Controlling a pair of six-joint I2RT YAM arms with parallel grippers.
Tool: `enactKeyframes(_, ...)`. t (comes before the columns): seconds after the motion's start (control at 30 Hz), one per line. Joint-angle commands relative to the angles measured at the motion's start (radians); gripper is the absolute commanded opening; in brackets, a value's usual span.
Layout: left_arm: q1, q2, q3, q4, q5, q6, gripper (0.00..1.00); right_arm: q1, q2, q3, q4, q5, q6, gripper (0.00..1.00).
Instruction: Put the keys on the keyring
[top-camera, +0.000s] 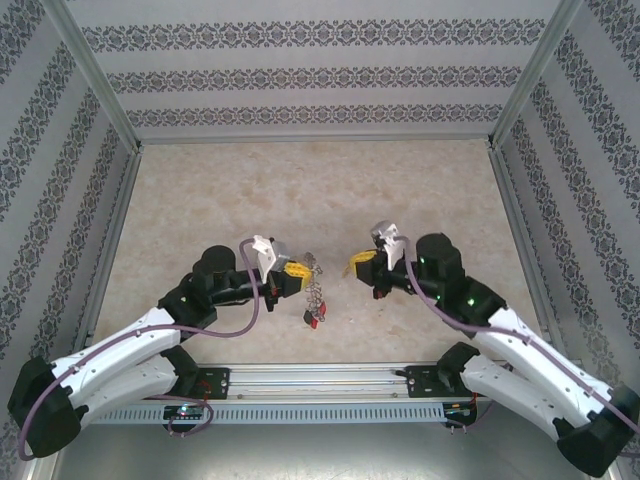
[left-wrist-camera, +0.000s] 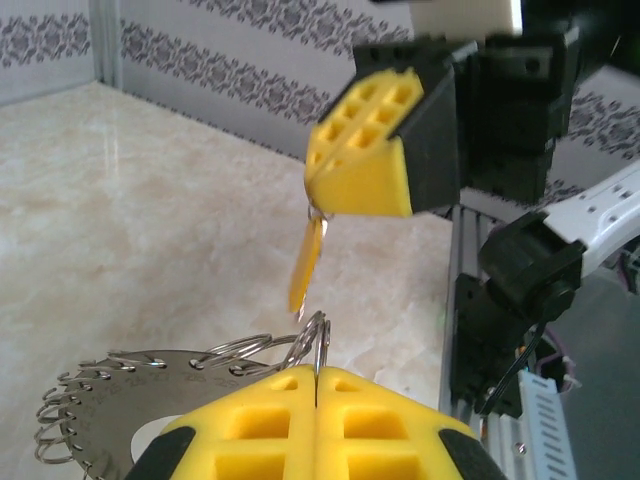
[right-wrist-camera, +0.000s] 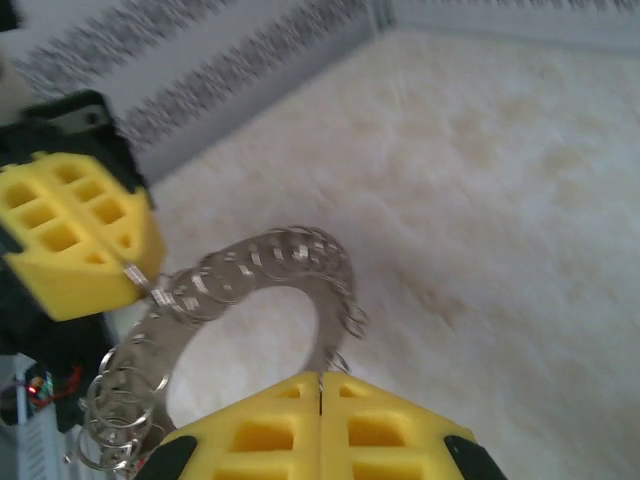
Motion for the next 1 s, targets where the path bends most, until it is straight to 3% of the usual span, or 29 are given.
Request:
enactKeyframes(0.0,0.011,-0.023,0.066,0.038,0.083,-0.037,0.0,0.055,-0.05,-0.077,0.336,-0.032,0.055,0.0)
enactKeyframes(0.33,-0.01,-0.052,0.117,-0.037,0.096,-0.015,0.0,0.169,-0.101,-0.118,0.554,-0.099,0.04,0.0)
enactKeyframes(0.97,-0.053,-0.015,0.171,-0.091,0.117,0.064,0.0,0.254,-0.01,-0.087,0.556,0.005,-0.064,0.0)
